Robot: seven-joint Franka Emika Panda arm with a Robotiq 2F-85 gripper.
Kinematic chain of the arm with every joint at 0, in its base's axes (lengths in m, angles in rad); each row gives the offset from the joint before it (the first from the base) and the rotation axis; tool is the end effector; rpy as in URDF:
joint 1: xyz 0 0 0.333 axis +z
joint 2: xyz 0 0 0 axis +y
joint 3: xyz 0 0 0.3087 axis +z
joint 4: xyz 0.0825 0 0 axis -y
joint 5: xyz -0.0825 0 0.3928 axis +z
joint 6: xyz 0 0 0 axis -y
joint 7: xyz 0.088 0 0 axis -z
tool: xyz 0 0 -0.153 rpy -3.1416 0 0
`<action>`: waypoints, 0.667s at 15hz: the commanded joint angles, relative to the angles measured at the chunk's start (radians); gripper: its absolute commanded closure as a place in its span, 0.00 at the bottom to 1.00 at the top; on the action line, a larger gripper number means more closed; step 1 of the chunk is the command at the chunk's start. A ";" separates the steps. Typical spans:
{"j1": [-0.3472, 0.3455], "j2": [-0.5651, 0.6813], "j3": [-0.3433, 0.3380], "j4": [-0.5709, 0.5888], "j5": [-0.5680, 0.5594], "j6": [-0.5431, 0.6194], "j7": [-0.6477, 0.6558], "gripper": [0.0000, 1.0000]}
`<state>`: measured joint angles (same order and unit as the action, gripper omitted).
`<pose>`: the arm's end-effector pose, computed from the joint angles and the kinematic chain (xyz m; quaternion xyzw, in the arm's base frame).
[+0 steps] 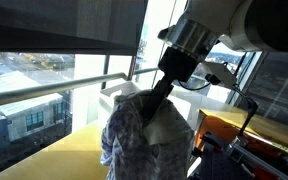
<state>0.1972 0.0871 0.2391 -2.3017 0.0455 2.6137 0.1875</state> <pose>0.5053 0.2364 0.2750 -0.9879 -0.1035 -0.1005 0.0574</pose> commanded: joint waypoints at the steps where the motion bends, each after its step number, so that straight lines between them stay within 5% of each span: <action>1: 0.030 0.000 -0.006 0.020 -0.037 0.016 0.037 1.00; 10: 0.110 0.082 -0.019 0.263 -0.358 -0.004 0.273 1.00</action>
<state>0.2795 0.1047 0.2404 -2.1318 -0.2186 2.6158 0.3957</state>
